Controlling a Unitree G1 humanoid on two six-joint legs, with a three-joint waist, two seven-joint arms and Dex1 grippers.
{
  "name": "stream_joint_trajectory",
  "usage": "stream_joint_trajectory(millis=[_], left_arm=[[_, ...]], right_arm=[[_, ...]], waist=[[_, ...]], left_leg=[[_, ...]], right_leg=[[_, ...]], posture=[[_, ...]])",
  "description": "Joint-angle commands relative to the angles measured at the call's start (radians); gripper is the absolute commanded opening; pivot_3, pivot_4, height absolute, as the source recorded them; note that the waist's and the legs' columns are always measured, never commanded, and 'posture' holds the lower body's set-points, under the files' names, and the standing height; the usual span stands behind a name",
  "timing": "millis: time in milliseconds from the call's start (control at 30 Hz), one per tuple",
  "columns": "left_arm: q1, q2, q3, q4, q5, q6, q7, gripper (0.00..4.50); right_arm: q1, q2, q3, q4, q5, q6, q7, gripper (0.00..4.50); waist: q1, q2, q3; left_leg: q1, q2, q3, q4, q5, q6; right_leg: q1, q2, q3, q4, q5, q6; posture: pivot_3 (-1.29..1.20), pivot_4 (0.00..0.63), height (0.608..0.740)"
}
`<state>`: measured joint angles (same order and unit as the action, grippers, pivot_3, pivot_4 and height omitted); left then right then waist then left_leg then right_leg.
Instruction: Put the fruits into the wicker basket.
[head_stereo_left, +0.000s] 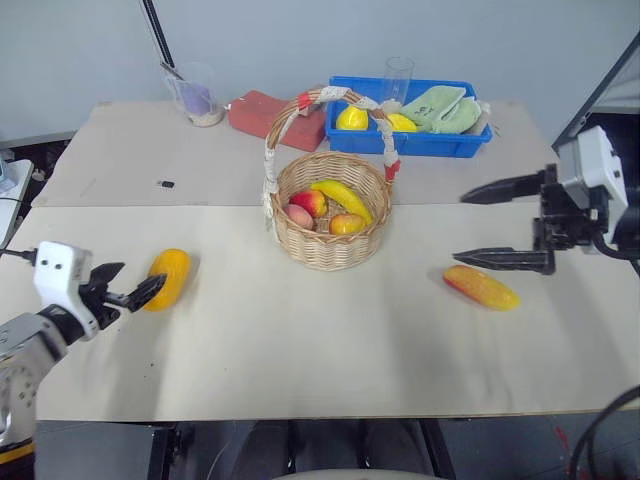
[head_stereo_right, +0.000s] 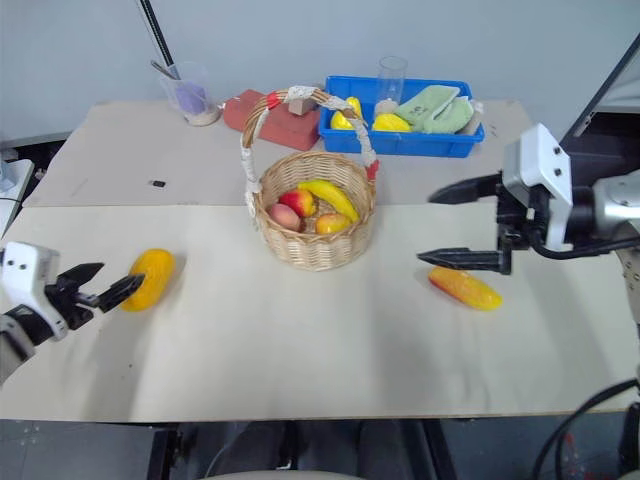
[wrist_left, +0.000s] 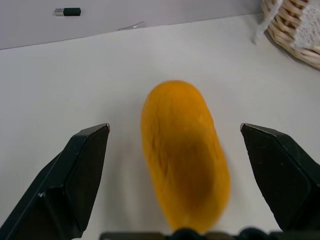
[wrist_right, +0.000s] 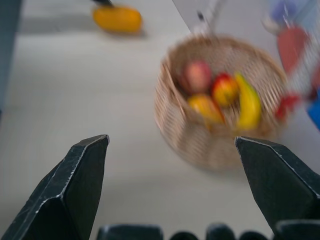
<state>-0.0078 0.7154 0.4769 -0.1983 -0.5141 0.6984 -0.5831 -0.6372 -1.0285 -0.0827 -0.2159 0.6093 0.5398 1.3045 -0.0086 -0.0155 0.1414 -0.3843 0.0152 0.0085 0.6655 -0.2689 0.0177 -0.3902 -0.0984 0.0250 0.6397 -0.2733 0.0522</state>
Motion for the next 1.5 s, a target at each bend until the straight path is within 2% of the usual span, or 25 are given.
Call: stream_joint_trajectory(millis=[33,233,333,400,433,567,700,833,967,1133,1267,1467,1500], left_arm=[[-0.036,-0.015,-0.024,0.032,0.027,-0.014,0.039,4.5],[-0.059,-0.032,-0.06,0.085,0.056,-0.021,0.068,4.5],[-0.072,-0.044,-0.068,0.117,0.074,-0.045,0.078,3.68],[-0.07,-0.046,-0.074,0.122,0.075,-0.049,0.068,2.81],[-0.068,-0.047,-0.076,0.122,0.074,-0.048,0.063,2.52],[-0.055,-0.047,-0.07,0.094,0.044,-0.051,0.03,2.5],[-0.037,-0.042,-0.047,-0.052,-0.073,-0.045,-0.072,2.5],[-0.119,0.001,-0.086,-0.259,-0.249,0.077,-0.115,2.5],[-0.273,0.03,-0.2,-0.331,-0.282,0.121,-0.116,2.5],[-0.489,-0.064,-0.404,-0.23,-0.144,0.035,-0.082,2.5],[-0.599,-0.136,-0.559,-0.046,0.06,-0.141,-0.091,2.5],[-0.729,-0.252,-0.624,0.203,0.229,-0.352,-0.068,2.5],[-0.735,-0.259,-0.627,0.221,0.24,-0.368,-0.078,3.0]], right_arm=[[-0.072,0.032,0.006,-0.041,0.047,0.058,-0.03,4.47],[-0.141,0.11,0.035,-0.027,0.039,0.056,-0.053,4.47],[-0.146,0.125,0.042,-0.022,0.031,0.047,-0.047,4.5],[-0.145,0.127,0.041,-0.019,0.029,0.045,-0.046,4.5],[-0.144,0.127,0.04,-0.018,0.028,0.044,-0.046,4.5],[-0.137,0.125,0.032,-0.023,0.027,0.047,-0.051,4.5],[-0.115,0.105,0.013,-0.037,0.027,0.058,-0.062,4.5],[-0.056,0.056,-0.038,-0.057,0.035,0.082,-0.078,4.5],[0.023,0.023,-0.086,-0.073,0.026,0.081,-0.107,4.5],[0.078,0.036,-0.142,-0.123,0.075,0.123,-0.176,4.5],[0.111,0.038,-0.168,-0.144,0.08,0.127,-0.215,4.5],[0.14,0.036,-0.191,-0.162,0.086,0.128,-0.257,4.5],[0.142,0.036,-0.193,-0.166,0.087,0.13,-0.266,4.5]], waist=[[-0.001,-0.001,0.0],[-0.002,-0.001,0.0],[0.0,-0.001,0.0],[0.001,-0.001,0.0],[0.001,-0.001,0.0],[0.002,-0.001,0.0],[0.0,-0.001,0.0],[0.016,-0.002,0.0],[0.02,-0.002,0.0],[0.02,-0.002,0.0],[0.017,-0.002,0.0],[0.02,-0.002,0.0],[0.02,-0.002,0.0]], left_leg=[[0.0,0.0,-0.001,0.0,0.0,0.0],[-0.004,0.0,-0.001,0.0,0.0,0.0],[-0.004,0.0,-0.002,0.0,0.0,0.0],[-0.004,0.0,-0.002,0.0,0.0,0.0],[-0.003,-0.001,-0.002,0.0,0.0,0.0],[-0.004,-0.001,-0.002,0.0,0.0,-0.001],[-0.004,-0.001,-0.002,0.0,0.0,-0.001],[-0.007,-0.002,-0.003,0.0,0.001,-0.002],[-0.006,-0.003,-0.004,0.001,0.002,-0.002],[-0.005,-0.004,-0.003,0.002,0.002,-0.002],[-0.005,-0.002,-0.004,0.009,0.001,0.0],[-0.008,-0.002,-0.004,0.013,0.0,0.002],[-0.008,-0.002,-0.004,0.013,0.0,0.002]], right_leg=[[0.0,0.0,0.0,0.0,0.0,0.0],[-0.004,0.0,-0.001,0.001,0.0,0.0],[-0.004,0.0,-0.001,0.002,0.0,0.0],[-0.004,-0.001,-0.001,0.002,0.0,0.0],[-0.004,-0.001,-0.001,0.002,0.0,0.0],[-0.004,-0.001,-0.001,0.002,0.0,0.0],[-0.004,-0.003,-0.002,0.001,0.0,0.0],[-0.005,-0.01,-0.007,0.001,0.0,0.0],[-0.002,-0.009,-0.009,0.0,0.0,0.0],[0.0,-0.003,-0.009,0.0,0.0,0.0],[0.001,0.005,-0.008,0.001,0.0,0.0],[0.001,0.006,-0.008,0.001,0.0,0.0],[0.001,0.006,-0.008,0.001,0.0,0.0]], posture=[[0.0,0.15,0.74],[0.0,0.15,0.74],[0.0,0.15,0.74],[0.0,0.15,0.74],[0.0,0.15,0.74],[0.0,0.15,0.74],[0.0,0.15,0.74],[0.0,0.15,0.74],[0.0,0.15,0.74],[0.0,0.15,0.74],[0.0,0.15,0.74],[0.0,0.15,0.74],[0.0,0.15,0.74]])
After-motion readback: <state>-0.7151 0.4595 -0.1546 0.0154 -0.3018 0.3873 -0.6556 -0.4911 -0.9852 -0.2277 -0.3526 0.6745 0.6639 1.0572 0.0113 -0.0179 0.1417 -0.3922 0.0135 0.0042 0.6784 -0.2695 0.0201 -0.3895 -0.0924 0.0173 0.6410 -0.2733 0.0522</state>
